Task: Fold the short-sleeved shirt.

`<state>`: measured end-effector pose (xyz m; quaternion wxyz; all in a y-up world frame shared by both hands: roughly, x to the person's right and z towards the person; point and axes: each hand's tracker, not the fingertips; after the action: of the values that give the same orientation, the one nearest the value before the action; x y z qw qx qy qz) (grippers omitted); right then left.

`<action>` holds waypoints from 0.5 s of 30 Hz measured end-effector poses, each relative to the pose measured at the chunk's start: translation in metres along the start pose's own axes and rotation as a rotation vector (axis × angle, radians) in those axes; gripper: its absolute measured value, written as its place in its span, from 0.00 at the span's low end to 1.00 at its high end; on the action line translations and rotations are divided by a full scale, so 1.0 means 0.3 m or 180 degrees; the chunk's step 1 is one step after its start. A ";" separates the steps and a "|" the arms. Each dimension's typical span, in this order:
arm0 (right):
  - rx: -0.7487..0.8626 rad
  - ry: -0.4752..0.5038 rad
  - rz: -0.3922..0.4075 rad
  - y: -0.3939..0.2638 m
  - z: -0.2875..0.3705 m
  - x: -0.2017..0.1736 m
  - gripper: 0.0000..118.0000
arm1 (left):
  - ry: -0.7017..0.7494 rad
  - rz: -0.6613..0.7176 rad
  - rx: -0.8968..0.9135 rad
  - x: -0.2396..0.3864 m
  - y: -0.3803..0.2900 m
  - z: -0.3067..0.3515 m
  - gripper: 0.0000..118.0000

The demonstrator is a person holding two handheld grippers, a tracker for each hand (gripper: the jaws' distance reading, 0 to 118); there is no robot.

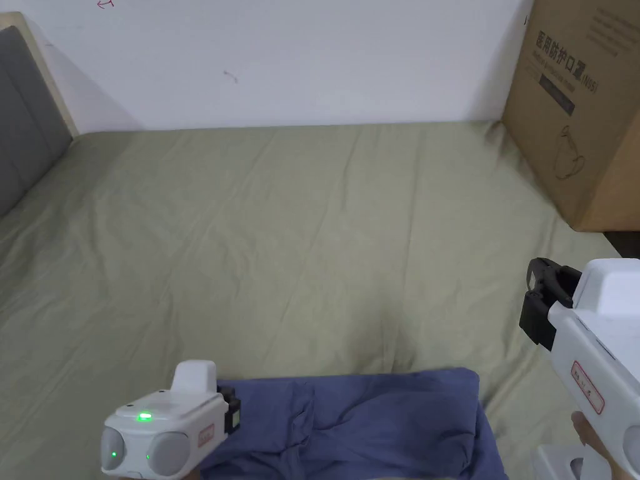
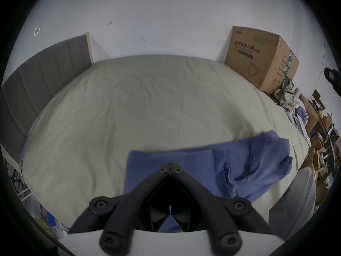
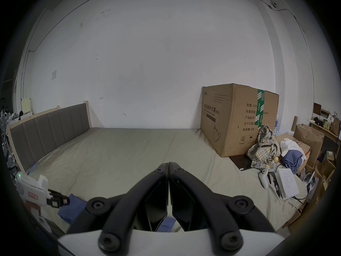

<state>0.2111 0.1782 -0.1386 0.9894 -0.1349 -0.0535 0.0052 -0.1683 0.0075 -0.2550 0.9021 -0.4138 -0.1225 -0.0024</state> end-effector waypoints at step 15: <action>-0.0059 -0.0082 -0.0041 -0.021 0.025 0.041 0.00 | -0.0320 -0.0428 -0.0376 0.259 -0.122 -0.143 0.00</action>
<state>0.2226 0.1745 -0.1286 0.9874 -0.1436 -0.0672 0.0001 -0.0875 -0.0410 -0.2374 0.8667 -0.4566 -0.1948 -0.0493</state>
